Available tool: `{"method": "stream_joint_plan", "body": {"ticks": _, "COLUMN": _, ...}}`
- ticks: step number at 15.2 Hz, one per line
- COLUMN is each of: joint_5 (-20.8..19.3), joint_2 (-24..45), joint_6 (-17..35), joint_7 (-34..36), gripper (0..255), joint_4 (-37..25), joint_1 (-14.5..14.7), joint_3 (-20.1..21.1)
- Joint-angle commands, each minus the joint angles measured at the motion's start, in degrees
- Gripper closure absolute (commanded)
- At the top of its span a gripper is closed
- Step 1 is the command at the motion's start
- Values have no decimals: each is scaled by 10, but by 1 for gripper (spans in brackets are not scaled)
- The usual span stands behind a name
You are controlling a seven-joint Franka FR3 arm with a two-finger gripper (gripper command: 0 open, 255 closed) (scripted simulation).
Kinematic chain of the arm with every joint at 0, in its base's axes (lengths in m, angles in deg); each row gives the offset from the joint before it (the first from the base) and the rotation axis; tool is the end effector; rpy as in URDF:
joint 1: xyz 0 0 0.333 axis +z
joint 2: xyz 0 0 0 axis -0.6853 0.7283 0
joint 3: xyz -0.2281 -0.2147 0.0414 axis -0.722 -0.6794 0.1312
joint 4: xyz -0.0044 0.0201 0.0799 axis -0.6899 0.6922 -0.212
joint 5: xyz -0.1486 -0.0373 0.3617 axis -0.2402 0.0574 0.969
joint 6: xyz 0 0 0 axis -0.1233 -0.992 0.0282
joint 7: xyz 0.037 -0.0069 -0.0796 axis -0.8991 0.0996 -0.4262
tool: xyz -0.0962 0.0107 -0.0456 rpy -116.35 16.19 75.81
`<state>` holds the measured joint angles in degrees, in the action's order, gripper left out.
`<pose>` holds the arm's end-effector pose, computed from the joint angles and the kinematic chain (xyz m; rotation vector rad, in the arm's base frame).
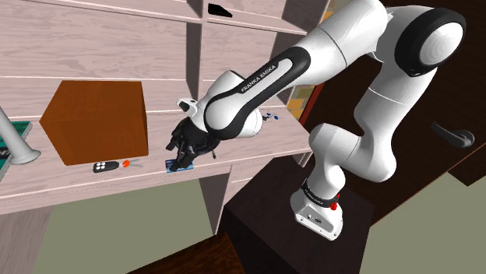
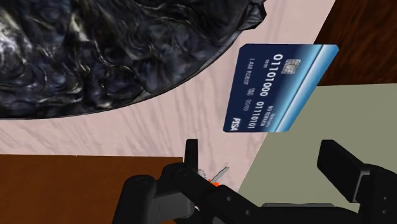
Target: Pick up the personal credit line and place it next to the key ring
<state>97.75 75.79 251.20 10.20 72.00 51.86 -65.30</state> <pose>0.3822 0.2786 0.3302 -2.3760 -1.4035 -0.7168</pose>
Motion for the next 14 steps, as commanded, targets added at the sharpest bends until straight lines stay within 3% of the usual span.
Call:
{"method": "stream_joint_plan", "body": {"ticks": 1, "joint_5": 0, "joint_2": 0, "joint_6": 0, "joint_7": 0, "gripper": 0, "joint_4": 0, "joint_1": 0, "joint_3": 0}}
{"method": "stream_joint_plan", "body": {"ticks": 2, "joint_5": 0, "joint_2": 0, "joint_6": 0, "joint_7": 0, "gripper": 0, "joint_4": 0, "joint_1": 0, "joint_3": 0}}
{"method": "stream_joint_plan", "body": {"ticks": 3, "joint_5": -109, "joint_2": -35, "joint_6": 1, "joint_7": 85, "gripper": 0, "joint_4": 23, "joint_1": -63, "joint_3": 47}}
{"method": "stream_joint_plan", "body": {"ticks": 4, "joint_5": -184, "joint_2": -62, "joint_6": -9, "joint_7": 143, "gripper": 0, "joint_4": 38, "joint_1": -128, "joint_3": 96}}
{"method": "stream_joint_plan", "body": {"ticks": 5, "joint_5": -228, "joint_2": -85, "joint_6": -24, "joint_7": 178, "gripper": 0, "joint_4": 49, "joint_1": -190, "joint_3": 147}}
{"method": "stream_joint_plan", "body": {"ticks": 6, "joint_5": -257, "joint_2": -104, "joint_6": -38, "joint_7": 201, "gripper": 0, "joint_4": 56, "joint_1": -228, "joint_3": 177}}
{"method": "stream_joint_plan", "body": {"ticks": 14, "joint_5": -254, "joint_2": -103, "joint_6": -38, "joint_7": 198, "gripper": 0, "joint_4": 56, "joint_1": -231, "joint_3": 180}}
